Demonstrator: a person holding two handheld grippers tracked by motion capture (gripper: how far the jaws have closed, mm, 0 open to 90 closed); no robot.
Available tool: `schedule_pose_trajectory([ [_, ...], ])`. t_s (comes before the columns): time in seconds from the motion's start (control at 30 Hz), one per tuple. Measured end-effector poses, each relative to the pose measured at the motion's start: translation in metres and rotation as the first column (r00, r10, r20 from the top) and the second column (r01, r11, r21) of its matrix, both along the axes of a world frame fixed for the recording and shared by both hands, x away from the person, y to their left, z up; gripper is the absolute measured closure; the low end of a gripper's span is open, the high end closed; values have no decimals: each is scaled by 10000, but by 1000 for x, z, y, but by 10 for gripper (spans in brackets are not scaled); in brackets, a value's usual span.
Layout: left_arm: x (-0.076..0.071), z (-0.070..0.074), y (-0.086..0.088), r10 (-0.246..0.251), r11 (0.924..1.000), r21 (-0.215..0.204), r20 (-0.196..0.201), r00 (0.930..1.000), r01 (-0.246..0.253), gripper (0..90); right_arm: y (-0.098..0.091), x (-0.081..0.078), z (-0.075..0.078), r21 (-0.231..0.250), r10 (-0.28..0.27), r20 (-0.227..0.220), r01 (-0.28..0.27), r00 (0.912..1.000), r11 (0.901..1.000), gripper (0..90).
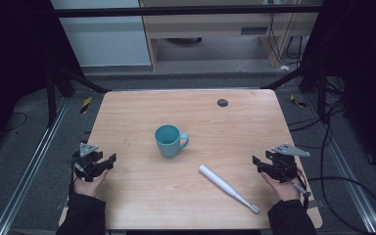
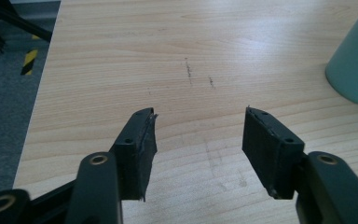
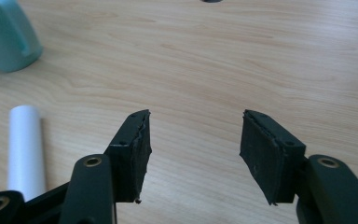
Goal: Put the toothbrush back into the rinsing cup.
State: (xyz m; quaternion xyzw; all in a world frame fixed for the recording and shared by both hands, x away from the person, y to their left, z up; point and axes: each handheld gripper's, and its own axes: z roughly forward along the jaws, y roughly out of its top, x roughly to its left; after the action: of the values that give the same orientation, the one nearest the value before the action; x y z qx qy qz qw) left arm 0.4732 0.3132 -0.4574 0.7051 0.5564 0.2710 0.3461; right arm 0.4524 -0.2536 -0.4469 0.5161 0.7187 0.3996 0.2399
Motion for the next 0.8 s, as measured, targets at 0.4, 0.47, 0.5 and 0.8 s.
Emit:
schedule_pose_trajectory([
  [0.4,-1,-2,-5,-51,9997,241,-312,9995,59,566,30,-17,8,126,1421,-622,-1416,9879,9898,596],
  [0.47,-1,-2,-5,-16,9997,237,-316,9995,23,573,34,-20,8,-26,1626,-764,-1632,9837,9866,636],
  [0.5,-1,-2,-5,-16,9997,237,-316,9995,23,576,34,-20,8,-26,1626,-764,-1632,9837,9866,636],
  [0.8,-1,-3,-5,-52,9997,225,-388,9992,61,593,53,-33,4,-74,2542,-1207,-2569,9596,9664,804],
])
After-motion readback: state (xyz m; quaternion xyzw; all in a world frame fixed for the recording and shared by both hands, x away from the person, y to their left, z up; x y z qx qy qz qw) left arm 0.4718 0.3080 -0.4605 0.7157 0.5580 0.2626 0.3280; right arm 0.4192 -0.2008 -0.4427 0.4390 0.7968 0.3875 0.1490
